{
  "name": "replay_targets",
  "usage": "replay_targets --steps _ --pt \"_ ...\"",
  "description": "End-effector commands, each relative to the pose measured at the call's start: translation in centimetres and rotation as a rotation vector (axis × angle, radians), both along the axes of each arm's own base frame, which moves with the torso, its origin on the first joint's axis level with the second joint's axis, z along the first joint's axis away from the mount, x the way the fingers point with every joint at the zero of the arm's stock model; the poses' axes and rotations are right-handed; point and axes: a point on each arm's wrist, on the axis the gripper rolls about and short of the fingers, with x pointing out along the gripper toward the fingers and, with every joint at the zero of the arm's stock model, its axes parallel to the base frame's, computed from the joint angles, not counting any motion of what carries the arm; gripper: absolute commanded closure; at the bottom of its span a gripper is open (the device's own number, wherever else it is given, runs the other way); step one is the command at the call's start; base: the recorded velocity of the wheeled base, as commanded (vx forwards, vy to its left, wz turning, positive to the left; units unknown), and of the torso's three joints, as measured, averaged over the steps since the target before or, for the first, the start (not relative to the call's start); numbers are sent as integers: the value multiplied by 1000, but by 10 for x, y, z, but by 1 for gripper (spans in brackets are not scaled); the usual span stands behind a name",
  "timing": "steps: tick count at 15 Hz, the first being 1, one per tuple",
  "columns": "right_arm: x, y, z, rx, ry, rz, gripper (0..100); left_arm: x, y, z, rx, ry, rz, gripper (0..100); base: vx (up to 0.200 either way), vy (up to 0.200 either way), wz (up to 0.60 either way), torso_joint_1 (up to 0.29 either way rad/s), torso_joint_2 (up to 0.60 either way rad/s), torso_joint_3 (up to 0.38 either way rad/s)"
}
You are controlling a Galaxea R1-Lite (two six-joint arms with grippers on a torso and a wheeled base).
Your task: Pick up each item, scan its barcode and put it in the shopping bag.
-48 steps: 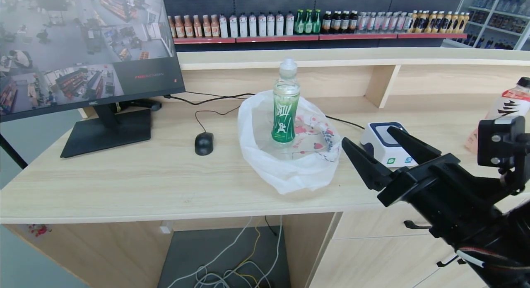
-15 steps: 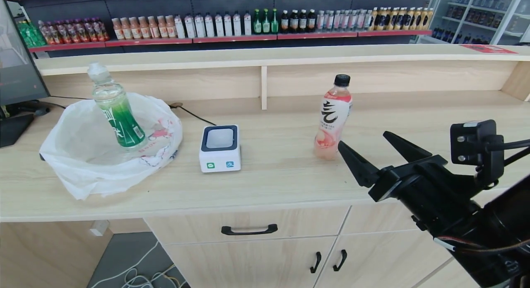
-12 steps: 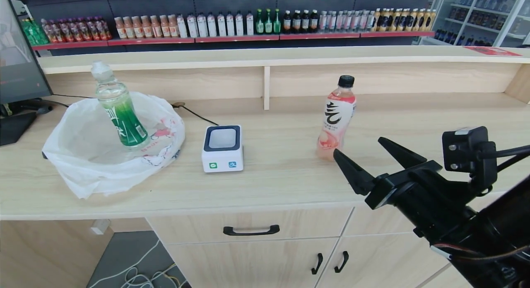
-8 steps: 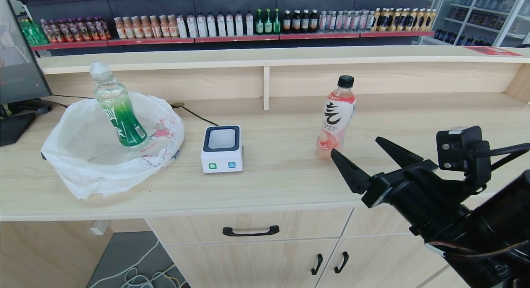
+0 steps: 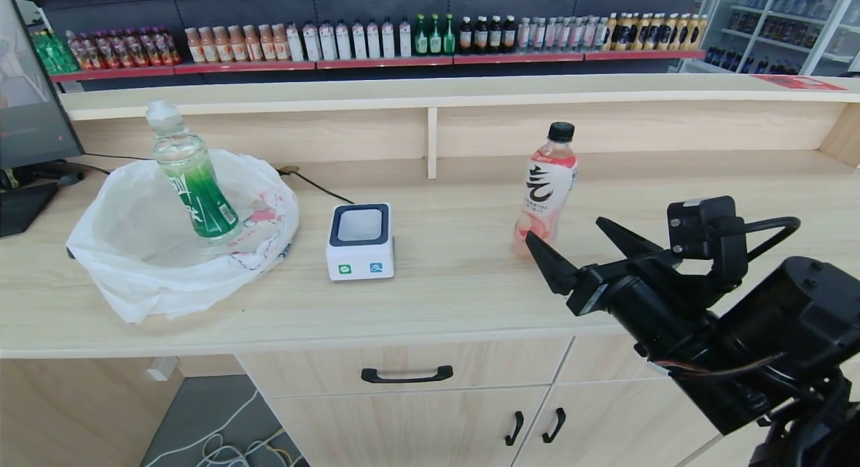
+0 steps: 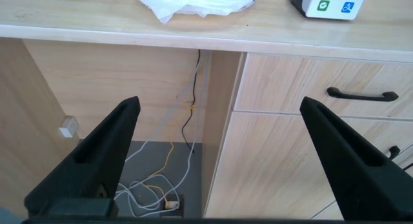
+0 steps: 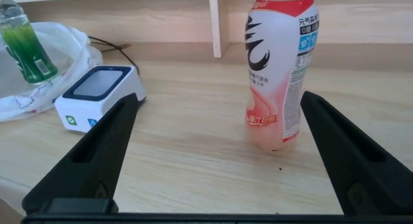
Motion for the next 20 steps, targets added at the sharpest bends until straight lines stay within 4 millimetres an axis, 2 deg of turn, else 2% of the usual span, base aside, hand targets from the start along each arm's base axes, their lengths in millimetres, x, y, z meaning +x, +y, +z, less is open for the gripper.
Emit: replay_targets --steps 1,5,11,14,17,20 --pt "19 -1 -9 -16 17 -39 0 0 0 0 0 0 0 0 0 0 0 0 0 0" --pt "48 -16 -17 -39 16 -35 0 0 0 0 0 0 0 0 0 0 0 0 0 0" --pt "85 -7 -20 1 -16 -6 0 0 0 0 0 0 0 0 0 0 0 0 0 0" --pt "98 -10 -23 0 -28 -8 0 0 0 0 0 0 0 0 0 0 0 0 0 0" --pt "108 -21 -28 -5 -19 -47 0 0 0 0 0 0 0 0 0 0 0 0 0 0" --pt "116 -18 -27 8 -36 -34 0 0 0 0 0 0 0 0 0 0 0 0 0 0"
